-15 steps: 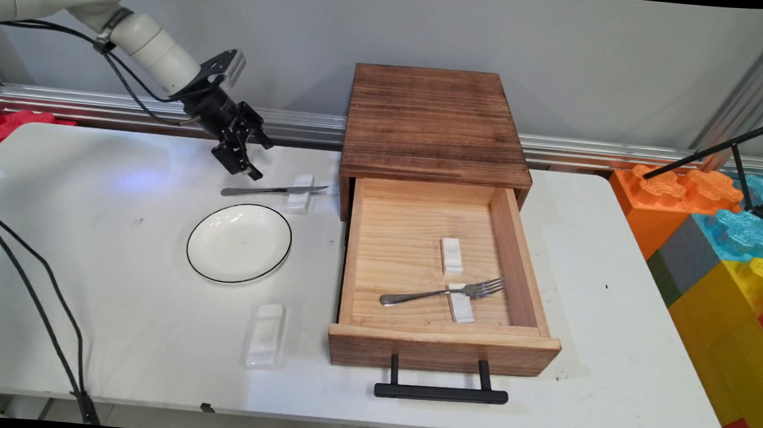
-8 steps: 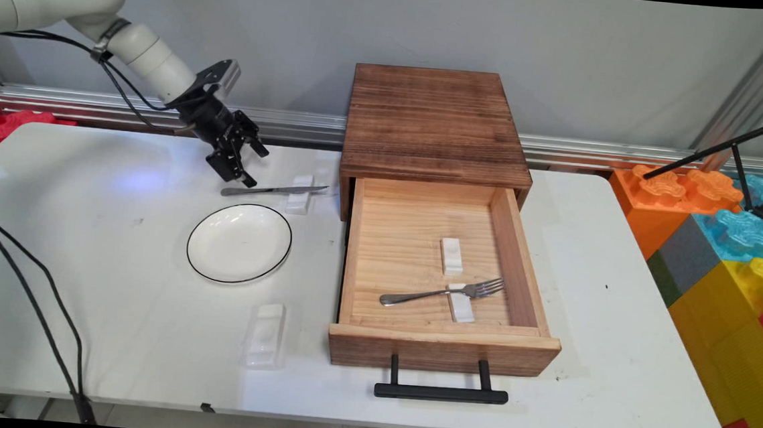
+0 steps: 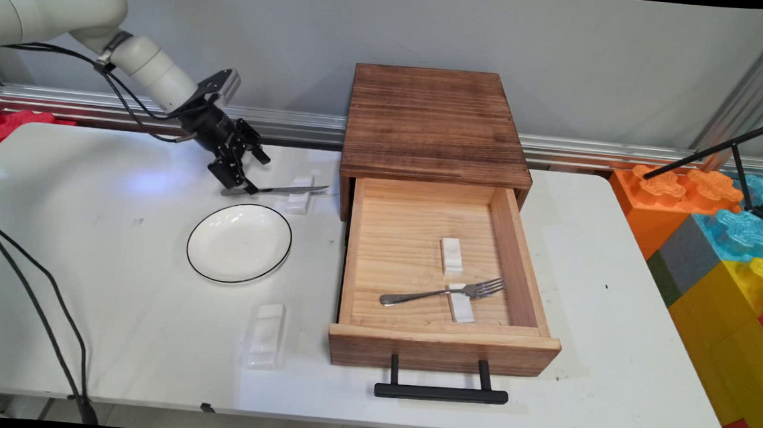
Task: Pick up the knife from the left of the white plate
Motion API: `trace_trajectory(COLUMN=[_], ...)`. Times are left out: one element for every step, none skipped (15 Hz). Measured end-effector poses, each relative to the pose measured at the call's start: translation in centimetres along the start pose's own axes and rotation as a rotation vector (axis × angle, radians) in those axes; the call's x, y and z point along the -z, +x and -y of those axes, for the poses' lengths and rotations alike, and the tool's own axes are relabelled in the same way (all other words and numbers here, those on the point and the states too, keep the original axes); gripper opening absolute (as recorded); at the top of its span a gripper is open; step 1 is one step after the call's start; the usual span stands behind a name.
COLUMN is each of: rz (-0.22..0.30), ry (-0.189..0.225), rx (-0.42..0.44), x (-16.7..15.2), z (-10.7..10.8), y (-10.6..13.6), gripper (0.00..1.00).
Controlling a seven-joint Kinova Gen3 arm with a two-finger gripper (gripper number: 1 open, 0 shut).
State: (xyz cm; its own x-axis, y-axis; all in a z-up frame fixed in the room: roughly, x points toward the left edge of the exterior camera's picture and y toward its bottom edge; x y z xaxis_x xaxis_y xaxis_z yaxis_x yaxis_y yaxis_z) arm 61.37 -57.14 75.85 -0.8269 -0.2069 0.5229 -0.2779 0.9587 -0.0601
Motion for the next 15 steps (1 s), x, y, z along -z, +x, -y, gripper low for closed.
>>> trace_trajectory(rz=[-0.005, -0.008, -0.010, -0.014, -0.016, -0.018, -0.020, -0.022, -0.023, -0.024, -0.025, -0.027, -0.027, -0.029, -0.030], ry=[-0.002, -0.004, -0.005, -0.006, -0.007, -0.008, -0.008, -0.007, -0.007, -0.006, -0.006, -0.005, -0.004, -0.003, -0.003], rx=[0.000, 0.000, 0.000, 0.000, 0.000, 0.000, -0.001, -0.001, -0.002, -0.002, -0.002, -0.003, -0.003, -0.003, -0.002], x=[-0.3, -0.5, -0.7, -0.9, -1.1, -1.3, -1.5, -1.7, -1.8, -1.9, -2.0, -2.1, -2.2, -2.2, -2.3], z=[-0.1, -0.1, -0.1, -0.2, -0.2, -0.3, -0.3, -0.3, -0.3, -0.3, -0.3, -0.3, -0.3, -0.4, -0.4], y=[-0.1, -0.1, -0.1, -0.2, -0.2, -0.3, -0.3, -0.4, -0.4, -0.4, -0.4, -0.5, -0.5, -0.5, -0.5], gripper=[1.00, 1.00, 1.00, 1.00, 1.00, 1.00, 1.00, 1.00, 1.00, 1.00, 1.00, 1.00, 1.00, 1.00, 1.00])
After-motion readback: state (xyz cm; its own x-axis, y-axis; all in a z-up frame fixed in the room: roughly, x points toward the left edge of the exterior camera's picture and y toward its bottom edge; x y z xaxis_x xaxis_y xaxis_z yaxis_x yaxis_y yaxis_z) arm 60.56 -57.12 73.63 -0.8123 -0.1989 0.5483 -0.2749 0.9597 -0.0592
